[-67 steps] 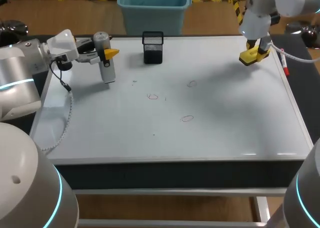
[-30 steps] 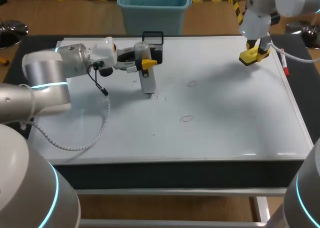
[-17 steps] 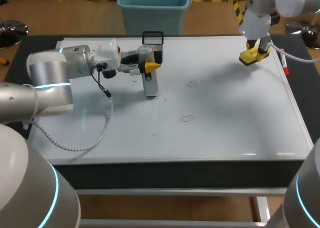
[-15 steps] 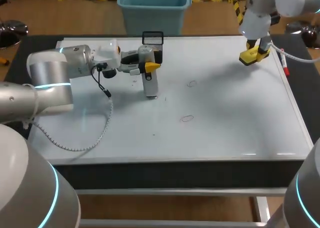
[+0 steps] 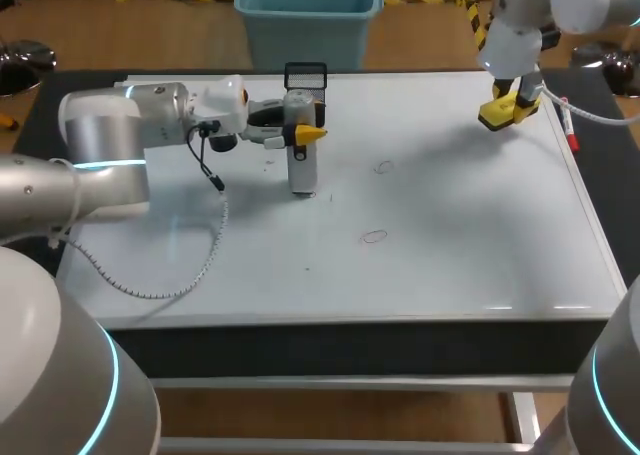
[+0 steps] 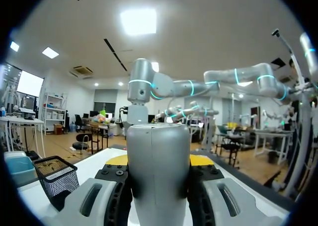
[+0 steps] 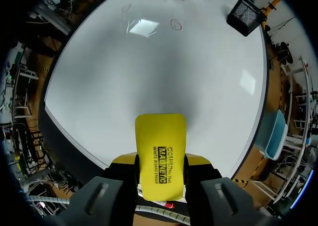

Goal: Pick up the inspection probe, press it on each red-marked spot on the whiteboard one by one, put down the probe, pick up the eraser, and wipe off all the red marks.

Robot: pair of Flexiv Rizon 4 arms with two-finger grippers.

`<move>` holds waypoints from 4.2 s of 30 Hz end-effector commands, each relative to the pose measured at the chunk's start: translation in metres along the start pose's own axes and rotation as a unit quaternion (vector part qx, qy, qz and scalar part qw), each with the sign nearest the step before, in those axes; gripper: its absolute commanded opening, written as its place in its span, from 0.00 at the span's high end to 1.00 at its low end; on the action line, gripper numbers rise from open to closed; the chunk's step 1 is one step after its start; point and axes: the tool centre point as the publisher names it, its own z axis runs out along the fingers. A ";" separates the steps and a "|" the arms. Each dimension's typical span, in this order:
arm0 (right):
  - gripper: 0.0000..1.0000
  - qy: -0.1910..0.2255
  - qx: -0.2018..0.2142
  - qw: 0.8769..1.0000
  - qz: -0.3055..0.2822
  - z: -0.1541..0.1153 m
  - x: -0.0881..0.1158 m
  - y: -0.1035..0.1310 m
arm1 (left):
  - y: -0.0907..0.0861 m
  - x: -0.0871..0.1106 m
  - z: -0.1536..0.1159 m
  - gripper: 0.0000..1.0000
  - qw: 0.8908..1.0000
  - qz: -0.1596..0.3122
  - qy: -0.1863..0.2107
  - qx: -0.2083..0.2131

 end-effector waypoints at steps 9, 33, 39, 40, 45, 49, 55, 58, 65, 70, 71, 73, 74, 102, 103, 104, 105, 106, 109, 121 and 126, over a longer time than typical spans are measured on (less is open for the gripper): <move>1.00 0.001 0.001 1.000 -0.001 -0.001 0.000 -0.001 | -0.001 0.002 0.003 1.00 1.000 0.002 0.001 0.001; 1.00 0.001 0.001 1.000 -0.001 -0.001 0.000 -0.001 | 0.001 0.007 0.009 1.00 1.000 0.012 0.007 -0.025; 1.00 0.001 0.001 1.000 -0.001 -0.001 0.000 -0.001 | -0.002 0.007 0.008 1.00 1.000 0.015 0.007 -0.023; 1.00 0.001 0.001 1.000 -0.001 -0.001 0.000 -0.001 | -0.005 0.007 0.007 1.00 1.000 0.020 0.006 -0.019; 1.00 0.001 0.001 1.000 -0.001 -0.001 0.000 -0.001 | -0.016 0.006 -0.007 1.00 0.999 0.030 -0.006 -0.012; 1.00 0.001 0.001 1.000 -0.001 -0.001 0.000 -0.001 | -0.023 0.001 -0.024 1.00 0.999 0.033 -0.021 -0.013; 1.00 0.001 0.001 1.000 -0.001 -0.001 0.000 -0.001 | -0.033 -0.009 -0.054 1.00 0.998 0.039 -0.044 -0.022; 1.00 0.001 0.001 1.000 -0.001 -0.001 0.000 -0.001 | -0.038 -0.015 -0.069 1.00 0.997 0.044 -0.057 -0.029; 1.00 0.001 0.001 1.000 -0.001 -0.001 0.000 -0.001 | -0.041 -0.032 -0.106 1.00 0.995 0.041 -0.081 -0.040; 1.00 0.001 0.001 1.000 -0.001 -0.001 0.000 -0.001 | -0.039 -0.040 -0.129 1.00 0.994 0.047 -0.097 -0.026; 1.00 0.001 0.001 1.000 -0.001 -0.001 0.000 -0.001 | -0.039 -0.041 -0.132 1.00 0.993 0.048 -0.100 -0.026; 1.00 0.001 0.001 1.000 -0.001 -0.001 0.000 -0.001 | -0.039 -0.044 -0.140 1.00 0.993 0.047 -0.106 -0.028; 1.00 0.001 0.001 1.000 -0.001 -0.001 0.000 -0.001 | -0.039 -0.045 -0.143 1.00 0.993 0.048 -0.108 -0.029; 1.00 0.001 0.001 1.000 -0.001 -0.001 0.000 -0.001 | -0.036 -0.057 -0.176 1.00 0.989 0.049 -0.139 -0.019; 1.00 0.001 0.001 1.000 -0.001 -0.001 0.000 -0.001 | -0.036 -0.057 -0.176 1.00 0.989 0.049 -0.139 -0.019; 1.00 0.001 0.001 1.000 -0.001 -0.001 0.000 -0.001 | -0.036 -0.057 -0.176 1.00 0.989 0.049 -0.139 -0.019; 1.00 0.001 0.001 1.000 -0.001 -0.001 0.000 -0.001 | -0.036 -0.057 -0.176 1.00 0.989 0.049 -0.139 -0.019; 1.00 0.001 0.001 1.000 -0.001 -0.001 0.000 -0.001 | -0.036 -0.057 -0.176 1.00 0.989 0.049 -0.139 -0.019; 1.00 0.001 0.001 1.000 -0.001 -0.001 0.000 -0.001 | -0.036 -0.057 -0.176 1.00 0.989 0.049 -0.139 -0.019; 1.00 -0.009 0.009 0.993 -0.117 -0.013 0.006 0.080 | -0.036 -0.057 -0.176 1.00 0.989 0.049 -0.139 -0.019; 1.00 -0.006 0.010 0.982 -0.188 -0.016 0.016 0.132 | -0.036 -0.057 -0.176 1.00 0.989 0.049 -0.139 -0.019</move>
